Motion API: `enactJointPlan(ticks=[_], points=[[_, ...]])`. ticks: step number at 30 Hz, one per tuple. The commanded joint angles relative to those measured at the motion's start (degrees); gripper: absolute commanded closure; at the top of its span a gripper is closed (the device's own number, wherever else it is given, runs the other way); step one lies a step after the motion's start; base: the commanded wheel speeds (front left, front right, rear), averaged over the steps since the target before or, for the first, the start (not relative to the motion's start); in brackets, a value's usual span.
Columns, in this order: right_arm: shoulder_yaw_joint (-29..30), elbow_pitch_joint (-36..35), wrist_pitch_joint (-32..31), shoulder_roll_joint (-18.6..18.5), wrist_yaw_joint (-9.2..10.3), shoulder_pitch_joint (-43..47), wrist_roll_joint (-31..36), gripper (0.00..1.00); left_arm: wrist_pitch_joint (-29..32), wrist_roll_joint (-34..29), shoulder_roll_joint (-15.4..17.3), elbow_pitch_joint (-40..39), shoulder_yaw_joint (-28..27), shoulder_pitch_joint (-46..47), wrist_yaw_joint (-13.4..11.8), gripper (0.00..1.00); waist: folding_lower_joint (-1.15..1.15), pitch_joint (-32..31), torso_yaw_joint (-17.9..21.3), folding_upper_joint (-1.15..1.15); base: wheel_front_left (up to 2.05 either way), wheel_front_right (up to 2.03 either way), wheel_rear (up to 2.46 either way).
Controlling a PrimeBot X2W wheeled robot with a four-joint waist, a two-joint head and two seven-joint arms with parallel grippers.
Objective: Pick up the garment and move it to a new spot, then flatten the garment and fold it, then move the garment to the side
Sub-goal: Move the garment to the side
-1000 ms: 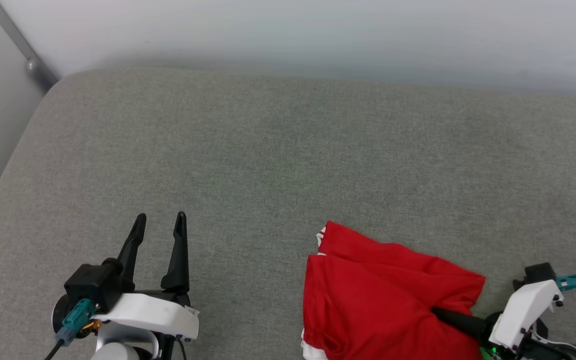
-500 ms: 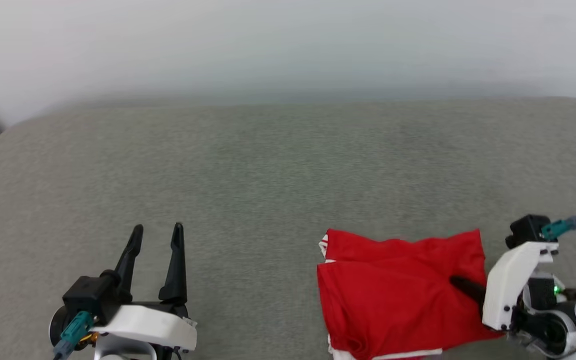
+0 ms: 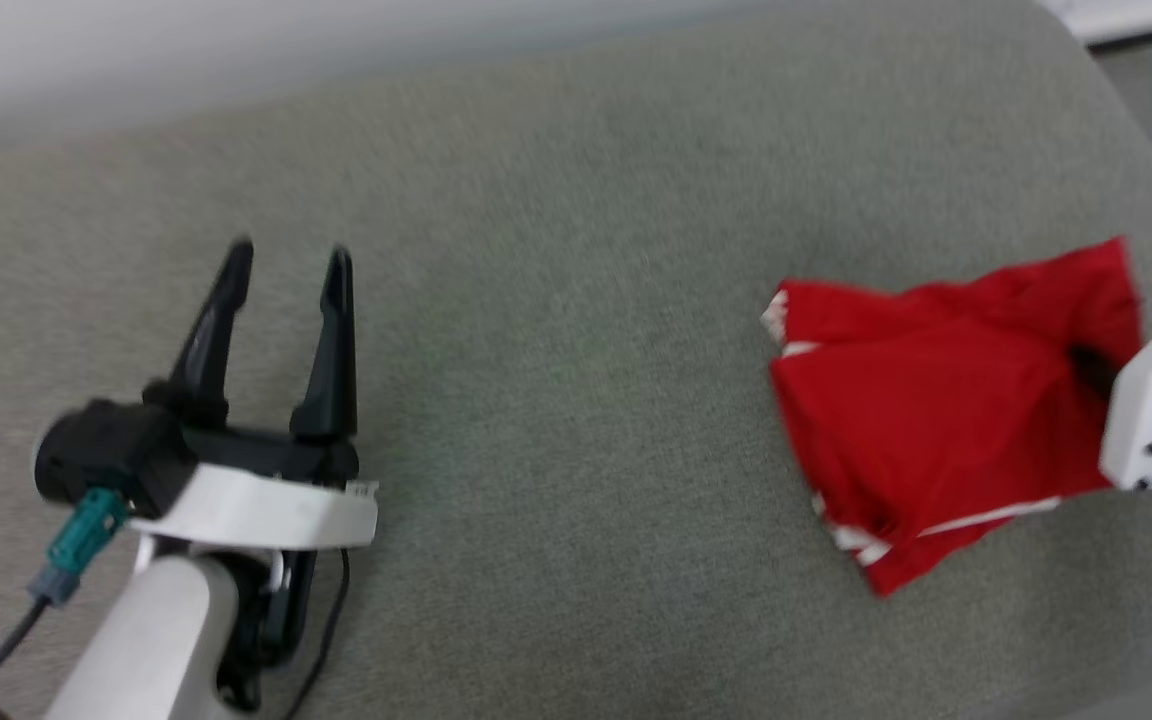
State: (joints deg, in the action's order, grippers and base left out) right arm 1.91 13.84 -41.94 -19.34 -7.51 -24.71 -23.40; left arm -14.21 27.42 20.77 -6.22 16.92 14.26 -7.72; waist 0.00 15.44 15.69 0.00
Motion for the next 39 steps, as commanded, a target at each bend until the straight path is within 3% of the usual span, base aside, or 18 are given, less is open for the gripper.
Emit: enactJointPlan(ticks=[1, 10, 19, 20, 21, 22, 31, 39], points=[[1.7, -0.1, 1.8, -1.3, 0.05, -2.7, 1.1, 1.00, 0.6, -0.9, 0.8, -1.1, 0.2, 3.5, 0.7, 0.00, 0.00, 10.8, 4.3, 0.00, 0.00, 0.00, 0.00], [14.0, 2.1, 8.5, -6.9, 0.05, -10.1, 6.7, 1.00, 4.0, -3.4, 2.6, -5.8, 1.4, 16.0, 3.1, 0.00, 0.00, 24.3, 1.5, 0.00, 0.00, 0.00, 0.00], [25.5, 6.3, 15.9, -4.2, 0.06, -15.7, 12.0, 1.00, 6.5, -5.6, 4.5, -9.9, 1.9, 20.5, 3.4, 0.00, 0.00, 30.4, 0.2, 0.00, 0.00, 0.00, 0.00], [26.2, 7.2, 17.0, -3.7, 0.06, -16.1, 12.6, 0.84, 6.8, -5.7, 4.5, -10.1, 2.1, 20.7, 3.4, 0.00, 0.00, 30.5, 0.1, 0.00, 0.00, 0.00, 0.00], [26.7, 8.1, 18.0, -3.3, 0.05, -16.5, 13.4, 0.23, 6.9, -5.8, 4.6, -10.1, 2.2, 20.7, 3.4, 0.00, 0.00, 30.6, 0.1, 0.00, 0.00, 0.00, 0.00], [27.0, 8.9, 19.3, -3.1, 0.05, -16.6, 14.2, 0.00, 7.0, -5.9, 4.7, -9.9, 2.3, 20.6, 3.3, 0.00, 0.00, 30.5, 0.2, 0.00, 0.00, 0.00, 0.00], [30.6, 14.8, 28.0, -4.9, 0.06, -15.2, 19.2, 0.00, 4.8, -4.7, 3.7, -7.5, 2.8, 17.1, 2.8, 0.00, 0.00, 24.6, -0.8, 0.00, 0.00, 0.00, 0.00], [26.5, 16.1, 34.5, -7.3, 0.06, -7.3, 17.8, 0.00, 1.4, -1.1, 1.1, -0.9, 1.7, 7.7, 0.7, 0.00, 0.00, 10.9, -2.8, 0.00, 0.00, 0.00, 0.00]])
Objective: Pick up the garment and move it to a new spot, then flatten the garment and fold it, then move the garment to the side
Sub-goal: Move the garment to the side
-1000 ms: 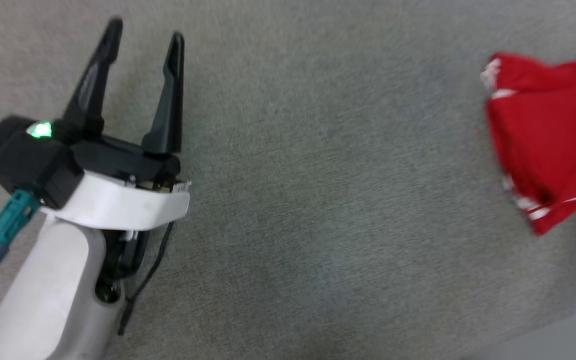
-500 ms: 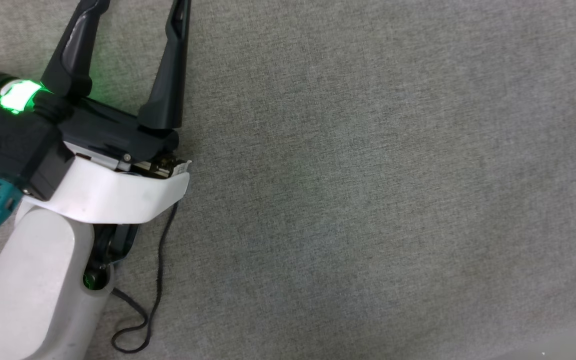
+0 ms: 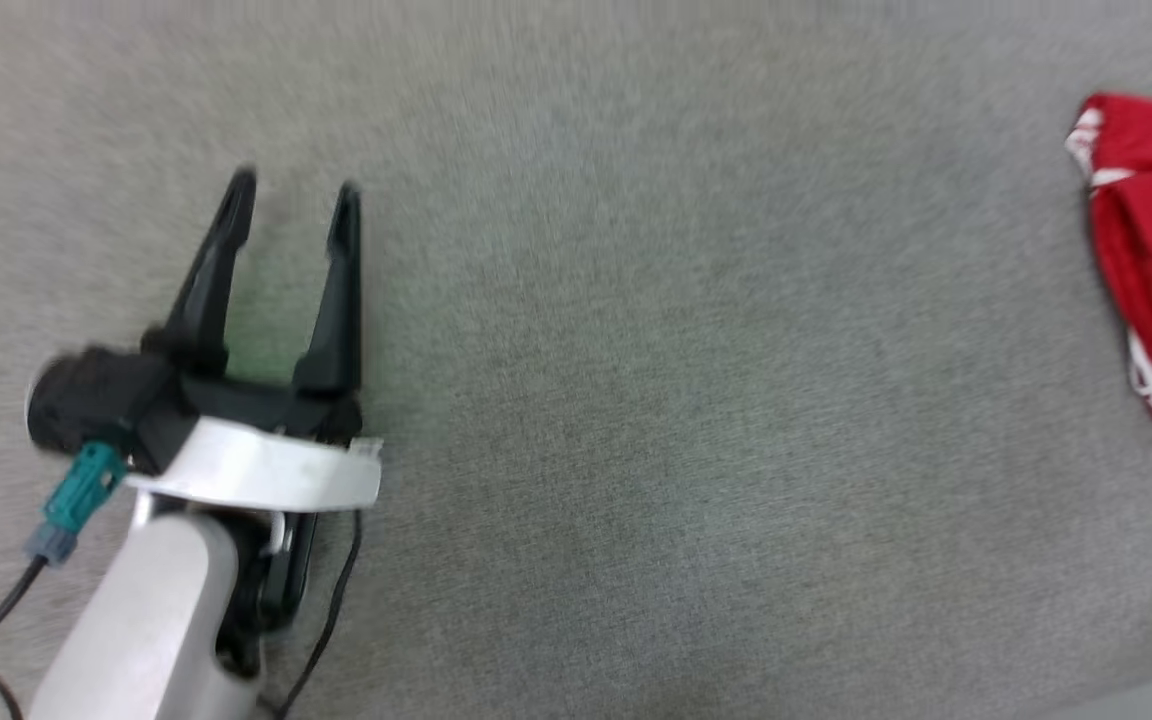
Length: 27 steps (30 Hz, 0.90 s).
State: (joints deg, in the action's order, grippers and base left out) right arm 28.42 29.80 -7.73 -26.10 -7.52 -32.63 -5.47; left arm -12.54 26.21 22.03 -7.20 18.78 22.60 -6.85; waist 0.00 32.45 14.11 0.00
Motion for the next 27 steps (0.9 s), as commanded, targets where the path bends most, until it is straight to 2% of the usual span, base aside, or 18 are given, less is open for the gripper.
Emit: enactJointPlan(ticks=[1, 6, 9, 17, 22, 27], points=[[-1.0, 0.2, 0.5, -0.9, 0.07, 1.9, -0.6, 0.00, -0.4, 0.6, -0.3, 0.7, -0.5, -2.2, -0.6, 0.00, 0.00, -7.8, -1.4, 0.00, 0.00, 0.00, 0.00], [-6.9, -1.1, 2.6, -0.7, 0.07, 7.8, -3.1, 0.00, -1.3, 2.9, -1.3, 3.5, -2.1, -9.0, -2.3, 0.00, 0.00, -15.6, -3.3, 0.00, 0.00, 0.00, 0.00], [-10.6, -2.6, 4.1, 1.0, 0.06, 11.4, -4.4, 0.00, -1.4, 3.7, -1.8, 4.7, -2.3, -12.5, -2.9, 0.00, 0.00, -19.2, -4.9, 0.00, 0.00, 0.00, 0.00], [-19.7, -9.0, 7.2, 8.0, 0.07, 20.5, -6.6, 0.00, -1.6, 5.4, -2.4, 7.0, -2.8, -19.2, -4.6, 0.00, 0.00, -27.0, -9.1, 0.00, 0.00, 0.00, 0.00], [-23.0, -16.0, 8.1, 13.8, 0.06, 25.5, -5.4, 0.00, -1.0, 6.1, -2.0, 7.5, -2.9, -22.0, -5.3, 0.00, 0.00, -30.7, -11.3, 0.00, 0.00, 0.00, 0.00], [-25.6, -24.0, 7.4, 17.8, 0.06, 30.3, -4.1, 0.00, 0.1, 6.1, -1.1, 7.7, -2.8, -24.1, -5.8, 0.00, 0.00, -33.1, -12.5, 0.00, 0.00, 0.00, 0.00]])
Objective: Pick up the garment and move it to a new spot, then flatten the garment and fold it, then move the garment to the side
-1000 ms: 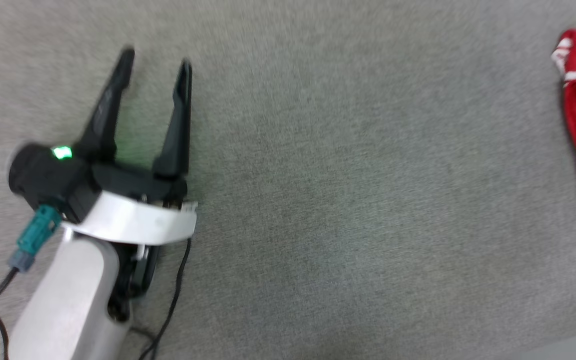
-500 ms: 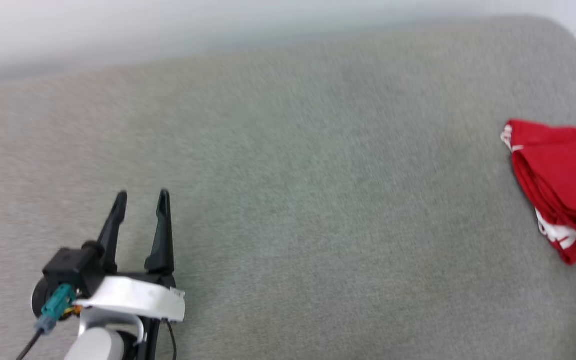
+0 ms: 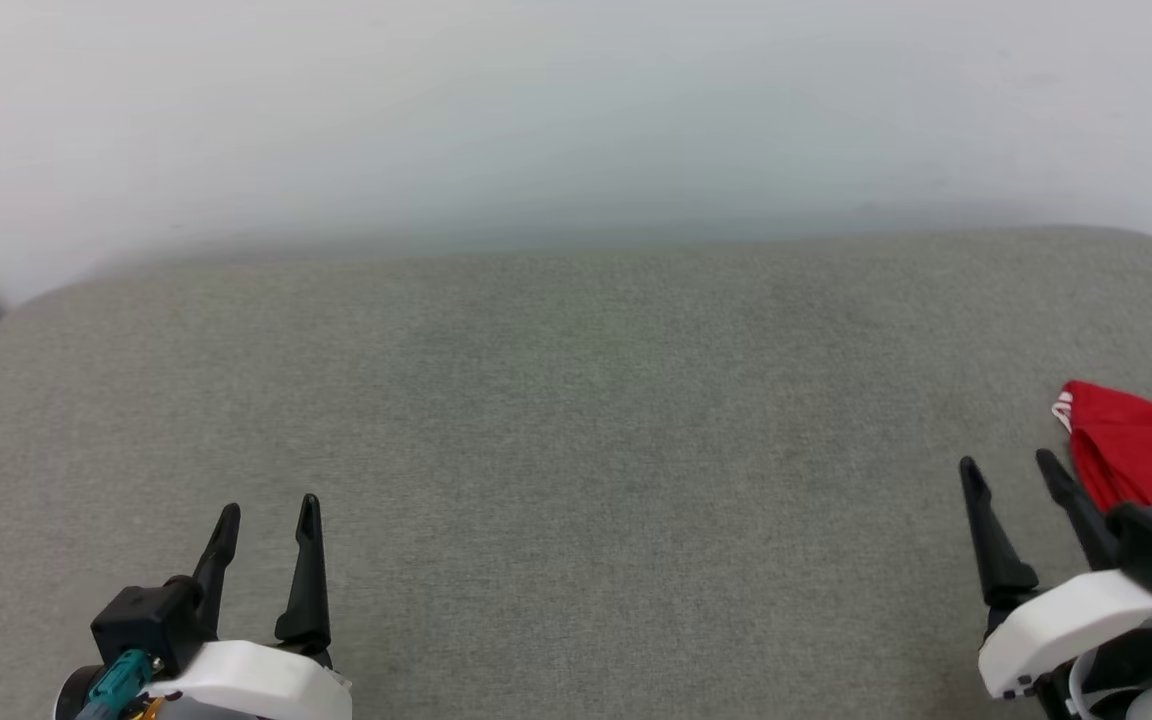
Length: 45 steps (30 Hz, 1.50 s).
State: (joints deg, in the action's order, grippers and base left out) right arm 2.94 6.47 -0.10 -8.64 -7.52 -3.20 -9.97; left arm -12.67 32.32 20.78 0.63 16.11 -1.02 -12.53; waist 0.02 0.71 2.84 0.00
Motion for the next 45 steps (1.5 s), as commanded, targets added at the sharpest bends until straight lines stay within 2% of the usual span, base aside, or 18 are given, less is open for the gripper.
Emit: enactJointPlan(ticks=[1, 7, 12, 21, 33, 34, 37, 45], points=[[-0.4, -2.2, -0.2, 0.6, 0.06, 1.8, 0.7, 0.00, 0.2, 0.0, 0.2, -0.2, 0.0, -0.7, -0.1, 0.00, -0.02, -1.6, -1.3, 0.00, 0.00, 0.00, 0.00], [-0.9, -10.4, -1.4, 2.9, 0.06, 8.0, 2.1, 0.00, 0.1, -0.4, 0.2, 0.0, 1.0, -2.5, -0.4, 0.00, -0.02, -3.3, -1.4, 0.00, 0.00, 0.00, 0.00], [-0.8, -14.5, -2.4, 4.3, 0.06, 11.6, 3.3, 0.00, -0.2, 0.1, -0.4, 0.9, 1.4, -3.7, -0.3, 0.00, -0.02, -4.1, -1.1, 0.00, 0.00, 0.00, 0.00], [-0.3, -17.4, -4.3, 5.1, 0.06, 12.9, 4.3, 0.00, -0.9, 0.5, -0.7, 2.0, 1.0, -3.6, 0.1, 0.00, -0.02, -4.4, -1.2, 0.00, 0.00, 0.00, 0.00], [-0.5, -17.6, -4.9, 5.4, 0.06, 12.4, 3.9, 0.00, -1.5, 0.2, -0.7, 2.9, 1.0, -2.5, 0.4, 0.00, -0.02, -4.3, -1.4, 0.00, 0.00, 0.00, 0.00], [-0.5, -17.3, -4.9, 5.2, 0.01, 12.4, 4.3, 1.00, -1.2, 0.6, -0.9, 3.0, 1.0, -3.2, 0.4, 1.00, -0.02, -4.3, -1.4, 0.00, 0.00, 0.00, 0.00], [-0.7, -15.8, -4.9, 5.2, 0.00, 12.8, 3.6, 1.00, -0.9, 1.3, -1.8, 4.1, 1.3, -3.9, 0.5, 1.00, -0.02, -4.3, -1.4, 0.00, 0.00, 0.00, 0.00], [-0.6, -13.7, -4.7, 4.9, 0.00, 11.3, -5.3, 1.00, 0.9, 7.2, -3.2, 4.8, -0.9, -2.9, 2.3, 1.00, -0.02, -4.1, -1.5, 0.00, 0.00, 0.00, 0.00]])
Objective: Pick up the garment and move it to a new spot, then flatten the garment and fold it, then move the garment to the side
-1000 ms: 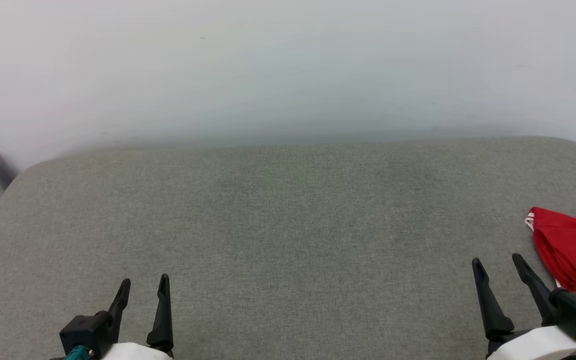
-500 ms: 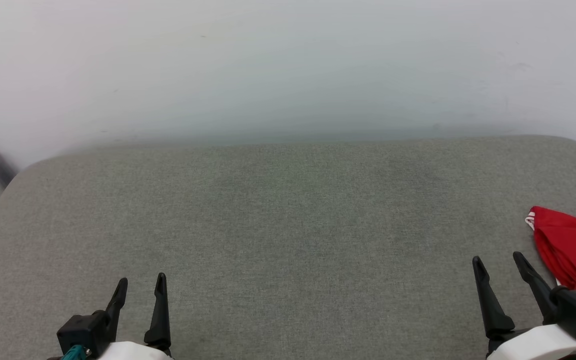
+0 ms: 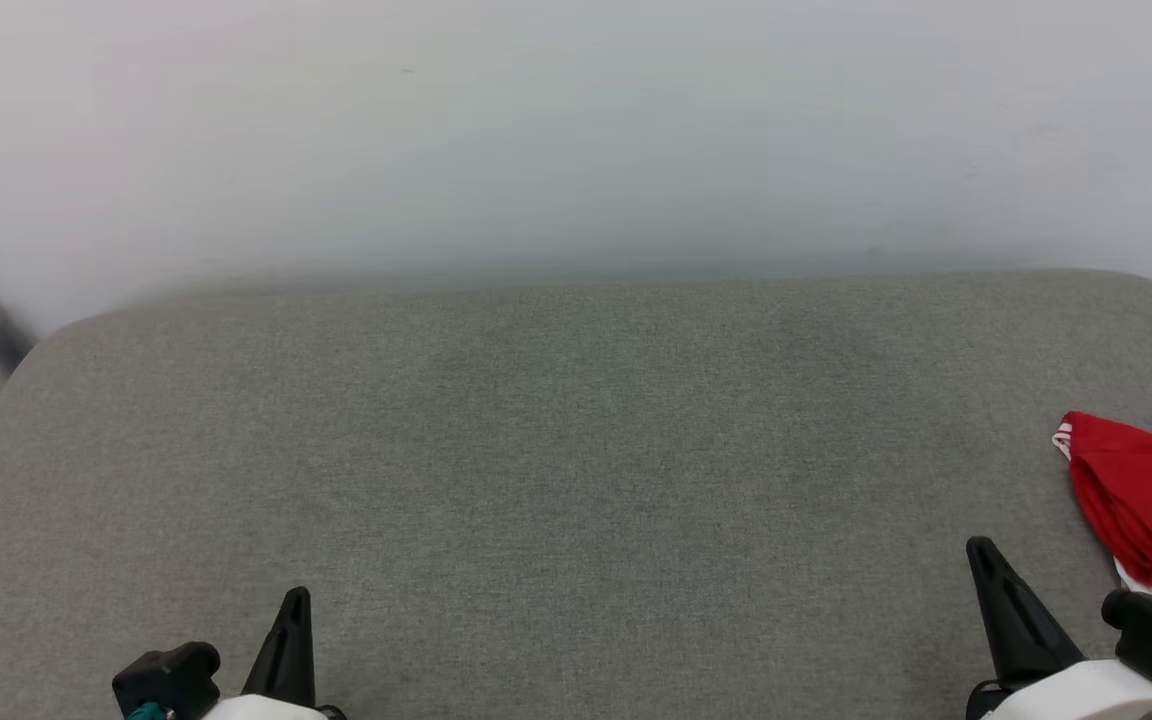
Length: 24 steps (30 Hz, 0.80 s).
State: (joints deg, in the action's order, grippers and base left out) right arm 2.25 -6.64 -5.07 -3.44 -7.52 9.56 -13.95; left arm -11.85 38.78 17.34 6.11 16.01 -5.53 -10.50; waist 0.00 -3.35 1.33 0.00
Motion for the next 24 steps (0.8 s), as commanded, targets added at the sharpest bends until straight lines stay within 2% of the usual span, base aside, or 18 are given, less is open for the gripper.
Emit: enactJointPlan(ticks=[1, 24], points=[[0.1, -0.2, 0.3, -0.3, 0.00, -1.7, -2.5, 1.00, 0.4, 1.5, 0.1, -0.5, -1.1, 1.8, 0.6, 1.00, 0.00, 0.0, 0.0, 0.00, 0.00, 0.00, 0.00], [0.4, 6.0, 0.5, -0.8, 0.01, -6.1, -26.0, 1.00, 5.5, 17.4, -4.0, 2.4, -7.2, 5.1, 5.9, 1.00, 0.00, 0.7, -0.3, 0.00, 0.00, 0.00, 0.00]])
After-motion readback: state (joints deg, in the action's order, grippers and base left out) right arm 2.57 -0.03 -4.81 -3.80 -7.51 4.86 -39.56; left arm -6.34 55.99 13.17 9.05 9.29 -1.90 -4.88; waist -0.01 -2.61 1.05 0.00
